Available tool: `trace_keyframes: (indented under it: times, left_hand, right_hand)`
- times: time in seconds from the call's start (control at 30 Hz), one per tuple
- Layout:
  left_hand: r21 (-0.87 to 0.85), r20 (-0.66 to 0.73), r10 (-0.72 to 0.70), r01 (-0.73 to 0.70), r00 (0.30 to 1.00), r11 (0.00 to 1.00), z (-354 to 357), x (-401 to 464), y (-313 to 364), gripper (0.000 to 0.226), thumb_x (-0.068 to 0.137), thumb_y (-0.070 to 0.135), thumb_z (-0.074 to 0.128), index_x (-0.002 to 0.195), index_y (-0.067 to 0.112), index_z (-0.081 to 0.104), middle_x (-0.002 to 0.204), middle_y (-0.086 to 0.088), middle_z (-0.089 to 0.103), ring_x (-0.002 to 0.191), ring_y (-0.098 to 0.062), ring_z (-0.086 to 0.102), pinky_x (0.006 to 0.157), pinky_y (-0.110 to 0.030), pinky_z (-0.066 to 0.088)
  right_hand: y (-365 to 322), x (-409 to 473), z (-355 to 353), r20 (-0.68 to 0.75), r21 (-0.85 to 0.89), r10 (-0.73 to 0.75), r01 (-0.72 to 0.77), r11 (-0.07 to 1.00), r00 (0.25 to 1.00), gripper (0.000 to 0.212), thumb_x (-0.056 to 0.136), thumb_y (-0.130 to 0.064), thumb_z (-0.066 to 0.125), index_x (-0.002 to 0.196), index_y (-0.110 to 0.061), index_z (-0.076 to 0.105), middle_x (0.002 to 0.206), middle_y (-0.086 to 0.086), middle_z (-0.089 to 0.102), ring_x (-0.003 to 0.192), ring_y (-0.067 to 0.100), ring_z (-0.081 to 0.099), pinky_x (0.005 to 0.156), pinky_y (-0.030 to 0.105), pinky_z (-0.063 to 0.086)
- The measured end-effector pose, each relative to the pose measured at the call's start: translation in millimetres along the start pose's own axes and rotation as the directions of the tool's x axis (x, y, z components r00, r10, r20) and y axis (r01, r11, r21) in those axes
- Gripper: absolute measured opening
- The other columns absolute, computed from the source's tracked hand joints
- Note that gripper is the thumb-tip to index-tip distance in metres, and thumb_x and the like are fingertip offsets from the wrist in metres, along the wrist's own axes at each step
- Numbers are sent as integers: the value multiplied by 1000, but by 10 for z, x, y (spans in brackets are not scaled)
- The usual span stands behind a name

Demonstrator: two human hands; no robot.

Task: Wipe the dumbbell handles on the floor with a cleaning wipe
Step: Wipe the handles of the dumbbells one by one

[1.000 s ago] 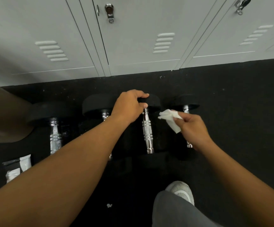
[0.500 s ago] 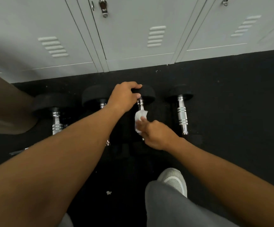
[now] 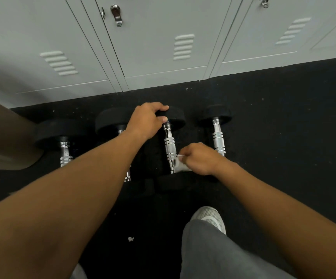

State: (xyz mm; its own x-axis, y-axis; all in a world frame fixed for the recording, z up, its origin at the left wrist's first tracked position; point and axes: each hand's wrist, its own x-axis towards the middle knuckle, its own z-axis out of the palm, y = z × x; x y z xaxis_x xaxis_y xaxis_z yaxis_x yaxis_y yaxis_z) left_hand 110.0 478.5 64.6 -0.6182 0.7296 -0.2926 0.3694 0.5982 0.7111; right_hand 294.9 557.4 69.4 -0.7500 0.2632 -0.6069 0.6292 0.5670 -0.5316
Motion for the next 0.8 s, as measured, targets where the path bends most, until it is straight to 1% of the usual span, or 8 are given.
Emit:
trace_keyframes:
  times: [0.1,0.2,0.3,0.43,0.53,0.67,0.73,0.8]
  left_hand:
    - [-12,-6,-4,4,1000,1000,11,-7,-24,39,88,16,72,126,28,67,135,2,62,125,-15,56,99,-19,34]
    - [-25,-13,-9,9,1000,1000,13,-14,-37,39,89,16,71,126,29,66,136,2,61,126,-14,55,98,-19,33]
    - [-18,-10,-3,3,1000,1000,12,-13,-31,40,89,16,71,127,28,66,137,1,61,126,-16,55,99,-20,34]
    - [-20,-12,-5,5,1000,1000,18,-18,-9,41,89,15,70,128,27,65,136,1,61,125,-16,56,95,-18,34]
    - [-37,-14,-14,13,1000,999,20,-18,-19,41,89,15,70,128,27,65,135,1,61,122,-14,58,92,-16,34]
    - [-63,-11,-21,20,1000,998,9,-11,-68,40,89,15,71,126,28,66,134,1,62,122,-15,58,94,-18,35]
    - [-66,-13,-14,13,1000,998,12,-2,-83,40,89,16,71,126,28,66,135,2,62,123,-14,57,97,-19,36]
    - [-76,-11,-10,9,1000,997,21,3,-97,40,89,16,71,127,28,66,136,2,61,124,-15,57,102,-22,37]
  right_hand:
    - [154,23,-112,-121,195,154,-128,972,981,26,96,-21,50,76,-16,66,86,6,69,86,22,62,73,32,47]
    - [105,150,-116,-290,490,324,-151,858,901,24,89,-19,50,87,-4,69,84,9,69,80,23,63,69,32,48]
    - [-40,328,-73,-294,619,421,-164,768,858,36,77,-30,52,82,3,65,72,10,62,68,25,59,60,32,44]
    - [-185,615,30,-250,660,436,-177,730,864,32,93,-23,52,67,-7,59,65,8,59,61,22,57,56,30,43]
    - [-272,656,75,-251,597,344,-135,791,905,32,99,-25,47,75,-9,61,66,5,58,61,20,55,57,30,44]
    - [-226,322,186,-229,250,149,-90,964,962,19,95,-14,49,100,-12,67,77,3,60,65,23,60,53,24,39]
    - [-171,120,294,-177,156,124,-96,983,976,17,95,-16,50,95,-12,66,79,5,65,73,27,64,60,27,46]
    - [-119,63,345,-136,170,160,-136,976,978,21,93,-17,50,92,-9,69,82,9,71,79,27,67,69,34,54]
